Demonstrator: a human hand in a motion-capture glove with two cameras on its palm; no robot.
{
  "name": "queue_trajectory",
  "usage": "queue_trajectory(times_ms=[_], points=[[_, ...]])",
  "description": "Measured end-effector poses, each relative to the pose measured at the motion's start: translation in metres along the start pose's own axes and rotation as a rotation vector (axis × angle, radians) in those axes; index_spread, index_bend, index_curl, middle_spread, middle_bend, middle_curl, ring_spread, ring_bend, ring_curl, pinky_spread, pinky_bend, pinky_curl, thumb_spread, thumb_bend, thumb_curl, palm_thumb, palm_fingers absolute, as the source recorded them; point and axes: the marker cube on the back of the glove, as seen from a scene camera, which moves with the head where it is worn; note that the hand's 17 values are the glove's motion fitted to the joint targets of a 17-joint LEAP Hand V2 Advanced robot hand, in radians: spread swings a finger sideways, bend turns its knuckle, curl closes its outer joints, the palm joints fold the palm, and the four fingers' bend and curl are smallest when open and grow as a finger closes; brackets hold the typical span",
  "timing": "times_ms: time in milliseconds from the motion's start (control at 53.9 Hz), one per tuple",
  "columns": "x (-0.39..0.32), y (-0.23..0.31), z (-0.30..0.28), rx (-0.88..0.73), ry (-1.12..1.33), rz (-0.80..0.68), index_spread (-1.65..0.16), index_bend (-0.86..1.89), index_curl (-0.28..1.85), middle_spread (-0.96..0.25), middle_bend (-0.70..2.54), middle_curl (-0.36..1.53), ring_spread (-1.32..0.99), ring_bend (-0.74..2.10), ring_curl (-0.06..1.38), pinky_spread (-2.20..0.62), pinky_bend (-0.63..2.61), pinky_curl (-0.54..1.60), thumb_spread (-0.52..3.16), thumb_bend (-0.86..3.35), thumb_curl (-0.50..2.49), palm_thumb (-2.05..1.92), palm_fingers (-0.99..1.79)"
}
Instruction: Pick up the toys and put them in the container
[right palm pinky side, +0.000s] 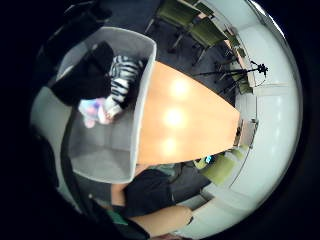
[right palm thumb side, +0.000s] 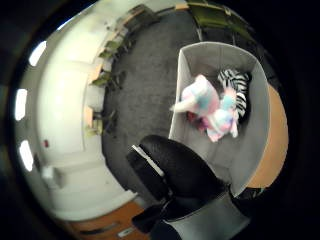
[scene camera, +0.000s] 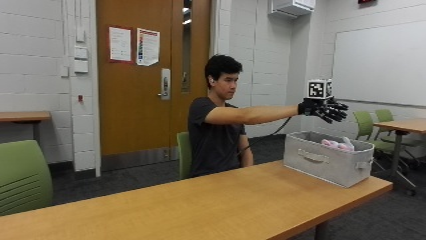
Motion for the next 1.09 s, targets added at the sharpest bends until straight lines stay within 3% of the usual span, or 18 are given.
queue_trajectory(times_ms=[56,148,260,723,1094], points=[[-0.002,0.007,0.002,0.029,0.056,-0.09,-0.26,0.1,0.05,-0.14,0.28,0.72,-0.13,0.87,0.37,-0.16,1.34,0.45,1.09,-0.12,0.6,-0.14,-0.16],[-0.019,0.008,-0.002,0.078,0.023,0.208,-0.26,0.14,0.09,-0.09,0.26,0.68,-0.12,0.74,0.33,-0.13,1.23,0.41,1.09,-0.11,0.51,-0.15,-0.19],[0.007,0.018,-0.006,0.111,0.036,0.21,-0.27,0.17,0.14,-0.07,0.22,0.64,-0.15,0.6,0.29,-0.13,1.11,0.37,1.1,-0.1,0.42,-0.14,-0.16],[0.213,0.103,-0.014,0.142,0.174,0.388,-0.25,0.19,0.28,-0.09,0.16,0.49,-0.24,0.26,0.23,-0.16,0.78,0.28,1.13,-0.08,0.22,-0.11,-0.1],[0.317,0.18,0.001,0.162,0.206,0.517,-0.25,0.16,0.32,-0.11,0.17,0.43,-0.28,0.19,0.26,-0.15,0.68,0.28,1.16,-0.07,0.17,-0.1,-0.06]])
